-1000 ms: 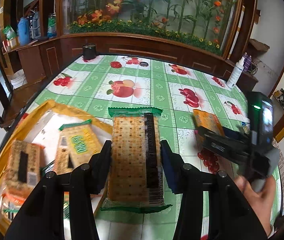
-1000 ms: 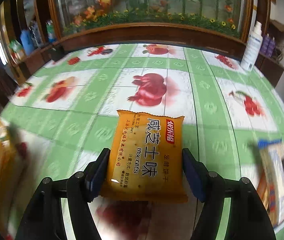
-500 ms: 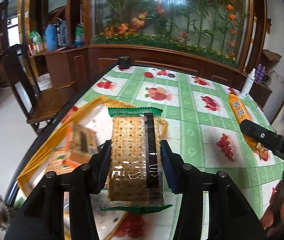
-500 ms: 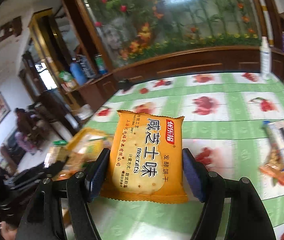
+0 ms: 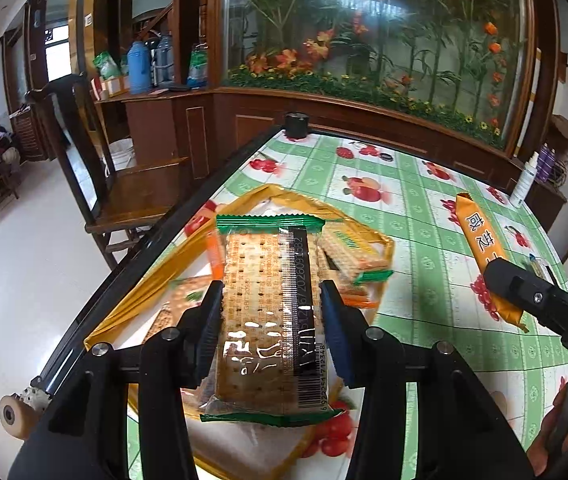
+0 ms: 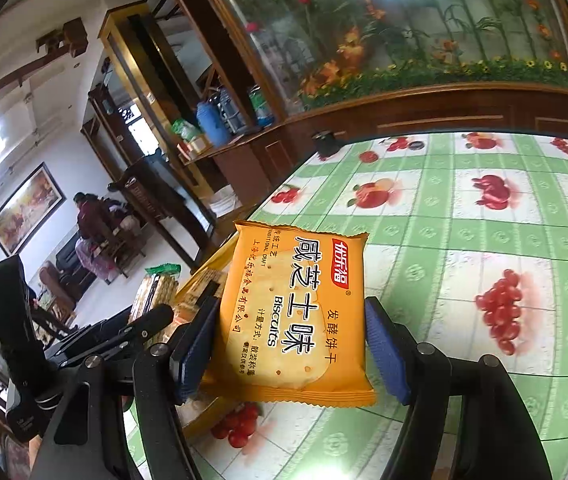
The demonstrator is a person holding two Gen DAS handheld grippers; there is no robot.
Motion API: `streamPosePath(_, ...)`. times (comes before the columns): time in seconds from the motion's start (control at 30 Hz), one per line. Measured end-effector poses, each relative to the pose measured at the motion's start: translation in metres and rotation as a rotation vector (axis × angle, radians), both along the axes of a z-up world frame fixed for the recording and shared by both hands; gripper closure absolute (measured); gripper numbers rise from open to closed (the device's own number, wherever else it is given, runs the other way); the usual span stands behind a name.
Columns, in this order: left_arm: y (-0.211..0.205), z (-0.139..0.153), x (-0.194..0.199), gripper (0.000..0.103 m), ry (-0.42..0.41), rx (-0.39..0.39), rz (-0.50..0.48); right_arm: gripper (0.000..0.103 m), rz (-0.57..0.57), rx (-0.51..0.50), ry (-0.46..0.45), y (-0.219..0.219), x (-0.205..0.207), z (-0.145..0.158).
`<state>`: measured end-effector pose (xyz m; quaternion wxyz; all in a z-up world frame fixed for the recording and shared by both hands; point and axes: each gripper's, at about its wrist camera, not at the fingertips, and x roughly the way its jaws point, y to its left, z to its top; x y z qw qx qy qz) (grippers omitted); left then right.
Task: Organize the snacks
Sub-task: 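Carry both packs over the tray and lower them in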
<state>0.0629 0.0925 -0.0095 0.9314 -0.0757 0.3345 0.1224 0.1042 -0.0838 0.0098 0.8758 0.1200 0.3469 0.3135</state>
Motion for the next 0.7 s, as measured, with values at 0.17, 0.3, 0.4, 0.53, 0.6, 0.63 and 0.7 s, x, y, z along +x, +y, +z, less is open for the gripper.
streamPosePath(0.17,0.012,-0.006,0.000,0.057,0.010,-0.010,0.025,0.032,0.031,-0.014,0.003,0.016,0.001,-0.004)
streamPosePath(0.3,0.026,-0.013,0.002,0.057,0.024,-0.025,0.053,0.032,0.047,-0.027,0.015,0.028,0.006,-0.010)
streamPosePath(0.4,0.035,-0.017,0.002,0.057,0.030,-0.031,0.069,0.032,0.061,-0.036,0.025,0.038,0.010,-0.015)
streamPosePath(0.53,0.044,-0.020,0.002,0.057,0.034,-0.037,0.087,0.032,0.087,-0.049,0.029,0.054,0.015,-0.019)
streamPosePath(0.6,0.048,-0.022,0.003,0.057,0.038,-0.036,0.096,0.032,0.098,-0.054,0.027,0.062,0.017,-0.019)
streamPosePath(0.63,0.051,-0.023,0.003,0.057,0.040,-0.036,0.103,0.032,0.105,-0.060,0.023,0.068,0.018,-0.019)
streamPosePath(0.7,0.055,-0.026,0.004,0.057,0.046,-0.041,0.110,0.032,0.124,-0.070,0.017,0.080,0.022,-0.018)
